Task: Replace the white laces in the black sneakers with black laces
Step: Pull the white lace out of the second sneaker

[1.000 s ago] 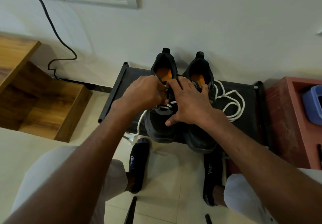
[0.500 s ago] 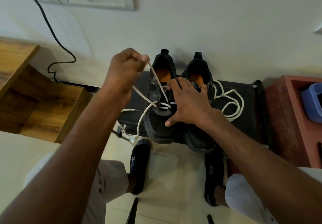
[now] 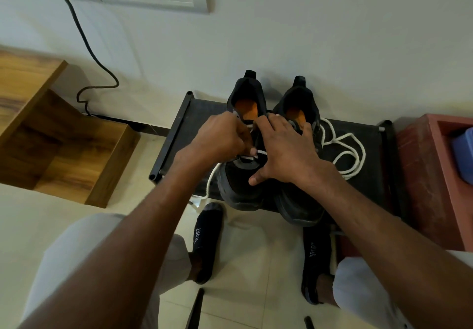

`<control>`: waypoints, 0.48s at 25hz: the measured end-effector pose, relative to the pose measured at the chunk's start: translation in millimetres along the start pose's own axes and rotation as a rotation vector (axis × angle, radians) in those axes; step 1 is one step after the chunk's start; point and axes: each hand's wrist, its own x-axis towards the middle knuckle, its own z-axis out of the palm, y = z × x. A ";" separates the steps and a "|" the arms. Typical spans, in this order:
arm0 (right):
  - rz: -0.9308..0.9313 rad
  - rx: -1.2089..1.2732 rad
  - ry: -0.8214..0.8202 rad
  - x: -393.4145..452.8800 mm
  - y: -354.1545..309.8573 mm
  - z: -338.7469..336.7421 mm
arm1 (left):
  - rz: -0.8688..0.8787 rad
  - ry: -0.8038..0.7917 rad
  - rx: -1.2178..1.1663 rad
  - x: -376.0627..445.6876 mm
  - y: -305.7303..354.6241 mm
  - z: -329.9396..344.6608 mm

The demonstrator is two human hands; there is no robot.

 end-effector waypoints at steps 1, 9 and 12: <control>0.001 -0.001 0.002 0.1 -0.3 -0.1 | 0.006 0.003 0.043 0.3 1.3 3.3; 0.000 0.022 -0.014 -0.4 -0.7 -2.0 | -0.258 0.155 -0.384 3.5 1.8 2.4; -0.001 0.018 -0.015 0.1 -1.1 -3.4 | -0.362 0.175 -0.483 3.7 -5.1 8.8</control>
